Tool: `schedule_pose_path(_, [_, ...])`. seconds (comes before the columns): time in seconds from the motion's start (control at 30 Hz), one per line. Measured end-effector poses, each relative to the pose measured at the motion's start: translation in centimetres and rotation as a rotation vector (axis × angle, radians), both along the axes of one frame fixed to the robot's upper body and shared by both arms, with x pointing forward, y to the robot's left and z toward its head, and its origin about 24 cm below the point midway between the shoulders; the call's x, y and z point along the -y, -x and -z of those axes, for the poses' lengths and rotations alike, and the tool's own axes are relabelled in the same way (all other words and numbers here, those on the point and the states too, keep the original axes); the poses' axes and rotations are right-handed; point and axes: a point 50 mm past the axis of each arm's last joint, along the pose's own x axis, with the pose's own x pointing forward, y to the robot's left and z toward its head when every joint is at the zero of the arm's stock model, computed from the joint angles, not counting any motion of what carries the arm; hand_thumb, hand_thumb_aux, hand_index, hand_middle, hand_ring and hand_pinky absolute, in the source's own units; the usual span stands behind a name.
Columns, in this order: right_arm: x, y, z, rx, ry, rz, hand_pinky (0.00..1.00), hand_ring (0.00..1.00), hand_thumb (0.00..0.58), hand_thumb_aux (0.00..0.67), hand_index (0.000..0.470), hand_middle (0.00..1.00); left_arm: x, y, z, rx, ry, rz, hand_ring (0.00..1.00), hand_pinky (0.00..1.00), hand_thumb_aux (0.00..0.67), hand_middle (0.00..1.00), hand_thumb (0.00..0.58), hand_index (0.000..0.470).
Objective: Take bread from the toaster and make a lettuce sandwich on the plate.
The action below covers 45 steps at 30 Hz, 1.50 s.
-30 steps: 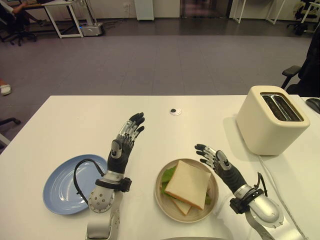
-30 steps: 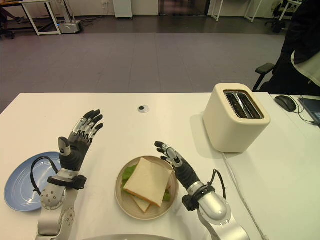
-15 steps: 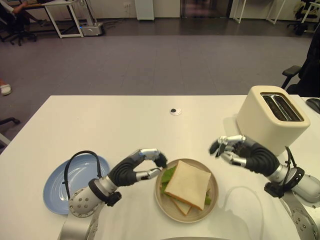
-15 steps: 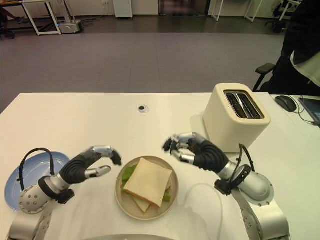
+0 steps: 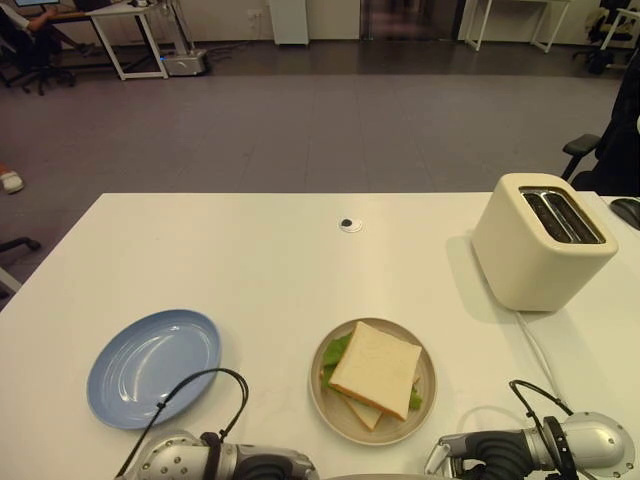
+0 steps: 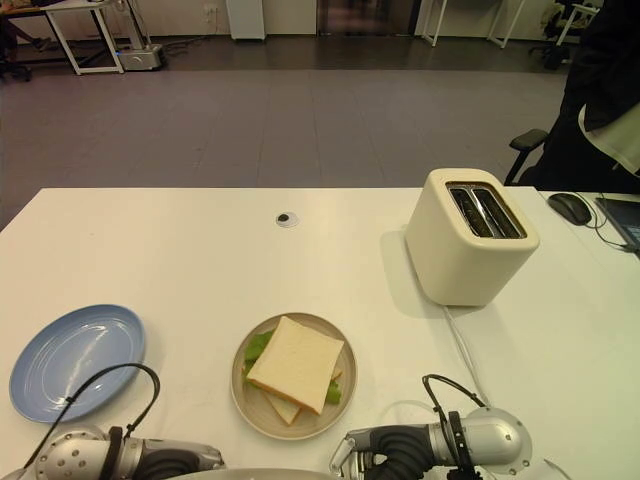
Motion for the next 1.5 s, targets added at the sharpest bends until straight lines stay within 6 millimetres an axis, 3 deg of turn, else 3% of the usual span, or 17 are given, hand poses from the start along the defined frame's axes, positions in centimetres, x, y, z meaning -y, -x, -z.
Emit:
schedule_pose_path(0.13, [-1.9, -0.9, 1.6, 0.073, 0.001, 0.037, 1.00, 1.00, 0.580, 0.670, 0.470, 1.00, 1.5, -1.5, 0.2, 0.136, 0.005, 0.010, 1.00, 1.00, 0.670, 1.00, 0.580, 0.470])
schedule_pose_path(0.3, [-3.6, -1.6, 2.2, 0.150, -0.015, 0.042, 1.00, 1.00, 0.580, 0.670, 0.470, 1.00, 2.7, -3.1, 0.4, 0.260, 0.000, 0.014, 1.00, 1.00, 0.670, 1.00, 0.580, 0.470])
schedule_pose_path(0.47, [-4.9, -3.7, 2.3, 0.273, -0.030, 0.136, 1.00, 1.00, 0.580, 0.670, 0.470, 1.00, 3.5, -6.4, 0.7, 0.367, 0.002, -0.055, 1.00, 1.00, 0.670, 1.00, 0.580, 0.470])
schedule_pose_path(0.7, [-5.0, -8.7, 2.5, 0.509, -0.001, 0.378, 1.00, 1.00, 0.580, 0.670, 0.470, 1.00, 2.2, -11.9, 0.8, 0.514, -0.027, -0.292, 1.00, 1.00, 0.670, 1.00, 0.580, 0.470])
schedule_pose_path(0.87, [-4.3, -11.4, 2.4, 0.650, 0.033, 0.513, 1.00, 1.00, 0.580, 0.670, 0.470, 1.00, 2.6, -13.2, 0.9, 0.552, -0.006, -0.344, 1.00, 1.00, 0.670, 1.00, 0.580, 0.470])
schedule_pose_path(1.3, [-4.7, -15.9, 2.5, 0.791, -0.006, 0.685, 1.00, 1.00, 0.580, 0.670, 0.470, 1.00, 3.8, -18.5, 1.1, 0.616, 0.066, -0.515, 1.00, 1.00, 0.670, 1.00, 0.580, 0.470])
schedule_pose_path(1.5, [-4.7, -16.7, 2.0, 0.830, -0.027, 0.718, 1.00, 1.00, 0.580, 0.670, 0.470, 1.00, 3.6, -19.1, 1.1, 0.631, 0.083, -0.537, 1.00, 1.00, 0.670, 1.00, 0.580, 0.470])
